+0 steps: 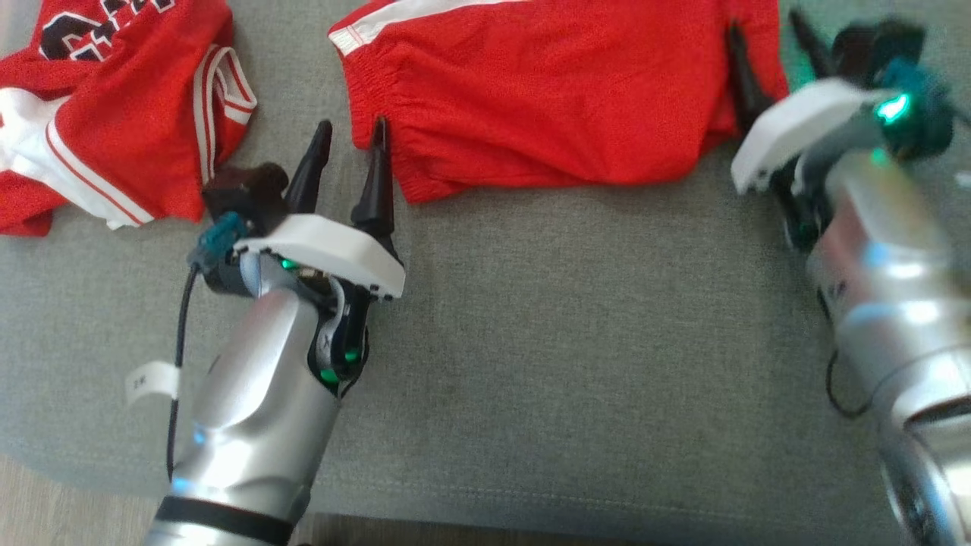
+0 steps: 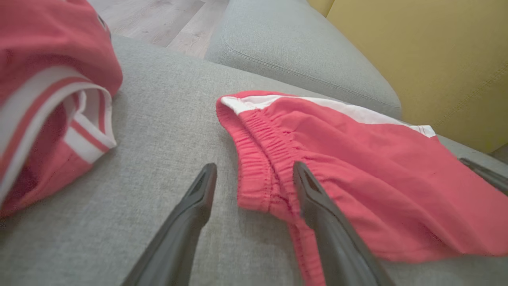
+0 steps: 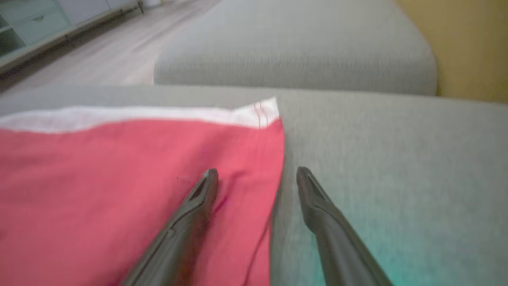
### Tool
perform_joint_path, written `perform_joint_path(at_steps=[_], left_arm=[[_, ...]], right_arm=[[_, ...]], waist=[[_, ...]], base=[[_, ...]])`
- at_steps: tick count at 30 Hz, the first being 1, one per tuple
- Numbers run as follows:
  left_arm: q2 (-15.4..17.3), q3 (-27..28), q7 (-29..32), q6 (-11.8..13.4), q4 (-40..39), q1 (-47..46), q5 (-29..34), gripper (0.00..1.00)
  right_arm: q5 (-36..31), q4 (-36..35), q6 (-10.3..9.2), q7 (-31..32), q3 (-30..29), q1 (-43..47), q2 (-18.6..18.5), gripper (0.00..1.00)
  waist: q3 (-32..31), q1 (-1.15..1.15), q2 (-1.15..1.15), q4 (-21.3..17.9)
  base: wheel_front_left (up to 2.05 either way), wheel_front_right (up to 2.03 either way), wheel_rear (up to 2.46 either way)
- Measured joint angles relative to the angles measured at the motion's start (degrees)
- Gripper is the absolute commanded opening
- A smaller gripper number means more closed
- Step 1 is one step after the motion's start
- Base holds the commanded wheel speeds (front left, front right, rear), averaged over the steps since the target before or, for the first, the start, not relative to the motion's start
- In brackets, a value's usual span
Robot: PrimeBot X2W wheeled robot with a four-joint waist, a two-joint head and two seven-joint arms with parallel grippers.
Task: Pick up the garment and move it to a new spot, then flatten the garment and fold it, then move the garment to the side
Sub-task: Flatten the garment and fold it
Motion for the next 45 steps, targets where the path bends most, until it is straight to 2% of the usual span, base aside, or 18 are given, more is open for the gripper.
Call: perform_joint_path(at_steps=[7,8,9,10,11,21,30,37,45], left_arm=[[0.02,0.69,0.00,0.86,-1.37,2.59,0.66,1.00],[0.02,0.68,0.00,0.87,-1.35,2.83,0.66,1.00],[0.02,0.67,0.00,0.92,-1.36,3.03,0.66,1.00],[0.02,0.70,0.00,1.11,-1.40,3.20,0.67,1.00],[0.04,0.78,0.00,1.10,-1.42,3.42,0.81,1.00],[0.08,1.94,0.00,1.79,-1.27,8.06,4.26,1.00],[0.15,2.75,0.00,1.83,-1.38,14.27,4.52,1.00],[0.19,1.01,0.00,1.75,-1.12,15.75,4.37,1.00],[0.25,-1.82,0.00,1.79,-0.96,16.21,2.36,1.00]], right_arm=[[1.82,1.36,0.00,2.90,3.41,2.03,-0.01,1.00],[2.16,1.48,0.00,3.22,3.78,2.04,0.00,0.95],[2.37,1.66,0.00,3.80,4.14,2.07,0.02,0.59],[2.82,1.70,0.00,4.23,4.46,2.09,0.09,0.16],[3.28,1.72,0.00,4.53,4.85,2.14,0.23,0.00],[9.39,1.69,0.00,1.93,3.41,7.43,0.35,0.00],[13.26,-1.96,0.00,0.71,3.32,11.82,-3.60,0.00],[14.70,-10.91,0.00,0.85,8.70,11.23,-2.69,0.00],[16.82,-19.13,0.00,5.04,18.48,11.11,2.61,0.00]], waist=[[-1.42,0.00,0.00,-0.22],[-1.58,0.00,0.00,-0.18],[-1.75,0.00,0.00,-0.13],[-1.92,0.00,0.00,-0.08],[-2.10,0.00,0.00,-0.05],[-5.82,0.00,0.00,-1.00],[-10.08,0.00,0.00,-3.59],[-11.39,-0.01,0.00,-2.55],[-12.48,-0.01,0.00,2.60]], base=[[0.00,0.00,0.00],[0.00,0.00,0.00],[0.00,0.00,0.00],[0.00,0.00,0.00],[0.00,0.00,0.00],[0.00,0.00,0.00],[0.00,0.00,0.00],[0.00,0.00,0.00],[0.00,0.00,0.00]])
